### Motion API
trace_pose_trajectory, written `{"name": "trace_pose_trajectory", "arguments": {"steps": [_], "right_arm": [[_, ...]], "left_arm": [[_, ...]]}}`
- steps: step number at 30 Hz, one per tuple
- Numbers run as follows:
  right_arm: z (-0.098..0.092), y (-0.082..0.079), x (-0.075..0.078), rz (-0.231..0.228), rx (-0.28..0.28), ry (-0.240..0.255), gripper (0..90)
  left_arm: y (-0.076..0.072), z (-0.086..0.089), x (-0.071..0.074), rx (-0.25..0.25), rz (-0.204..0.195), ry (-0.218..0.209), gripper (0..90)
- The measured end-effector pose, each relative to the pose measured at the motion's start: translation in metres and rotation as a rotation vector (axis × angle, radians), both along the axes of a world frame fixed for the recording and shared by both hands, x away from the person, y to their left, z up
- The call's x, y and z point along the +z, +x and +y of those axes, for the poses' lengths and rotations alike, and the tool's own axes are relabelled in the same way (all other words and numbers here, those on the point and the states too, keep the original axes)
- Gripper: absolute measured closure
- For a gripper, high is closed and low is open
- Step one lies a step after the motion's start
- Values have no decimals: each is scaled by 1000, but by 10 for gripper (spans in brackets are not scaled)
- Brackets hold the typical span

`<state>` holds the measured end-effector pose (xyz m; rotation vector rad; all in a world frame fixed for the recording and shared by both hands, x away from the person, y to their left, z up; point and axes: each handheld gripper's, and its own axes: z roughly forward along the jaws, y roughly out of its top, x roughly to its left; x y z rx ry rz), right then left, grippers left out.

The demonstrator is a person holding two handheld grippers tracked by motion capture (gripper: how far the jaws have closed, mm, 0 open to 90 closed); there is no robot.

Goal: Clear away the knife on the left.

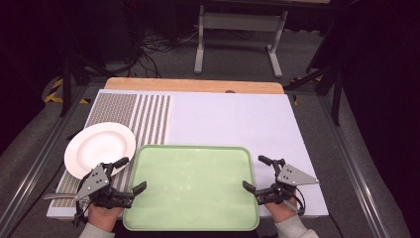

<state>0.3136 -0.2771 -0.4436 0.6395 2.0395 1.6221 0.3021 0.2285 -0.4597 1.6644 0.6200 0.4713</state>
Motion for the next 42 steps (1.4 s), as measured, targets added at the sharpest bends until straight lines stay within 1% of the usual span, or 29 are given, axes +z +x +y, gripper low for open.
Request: {"name": "trace_pose_trajectory", "arguments": {"steps": [4,7,9,12,13,14,15,16,17,18,20,23,24,25,26,29,30,31,33,36,38,40,42], "right_arm": [[-1,0,0,-1,6,6,8],[-1,0,0,-1,4,6,10],[-1,0,0,3,2,5,10],[-1,0,0,0,4,7,10],[-1,0,0,1,4,6,10],[-1,0,0,2,2,5,10],[-1,0,0,2,2,6,11],[-1,0,1,3,3,10,10],[-2,0,1,3,3,13,10],[-1,0,1,5,9,17,8],[0,0,1,1,28,18,8],[2,0,1,3,31,9,8],[2,0,1,2,29,8,8],[2,0,1,2,27,8,8],[2,0,1,3,27,11,8],[0,0,2,1,25,12,8],[0,0,1,3,26,15,8],[-1,1,1,4,27,14,8],[-1,1,1,6,23,14,8],[-2,1,1,6,26,15,8],[-2,1,1,10,27,14,9],[-2,1,1,14,30,16,14],[-2,1,1,15,31,14,17]], "left_arm": [[1,0,1,-9,2,8,5],[1,-1,2,-22,-1,-3,3],[0,-1,3,-31,10,4,5],[1,0,5,-42,7,14,11],[1,0,6,-46,14,4,11],[1,1,7,-49,17,11,11],[0,1,9,-53,29,4,11],[0,1,11,-52,32,9,11],[-1,0,13,-49,40,25,12],[0,0,16,-50,36,45,16],[-2,1,22,-60,42,52,17],[-2,1,28,-71,52,54,19],[-1,1,30,-70,46,73,20],[-2,1,31,-72,52,84,19],[-1,1,32,-76,50,88,21],[0,3,35,-84,51,121,23],[0,3,36,-87,55,134,24],[0,3,37,-91,61,134,25],[1,4,41,-100,59,156,27],[2,5,45,-118,65,194,27],[3,6,48,-139,76,222,32],[4,7,50,-161,81,234,33],[5,8,52,-189,96,248,42]]}}
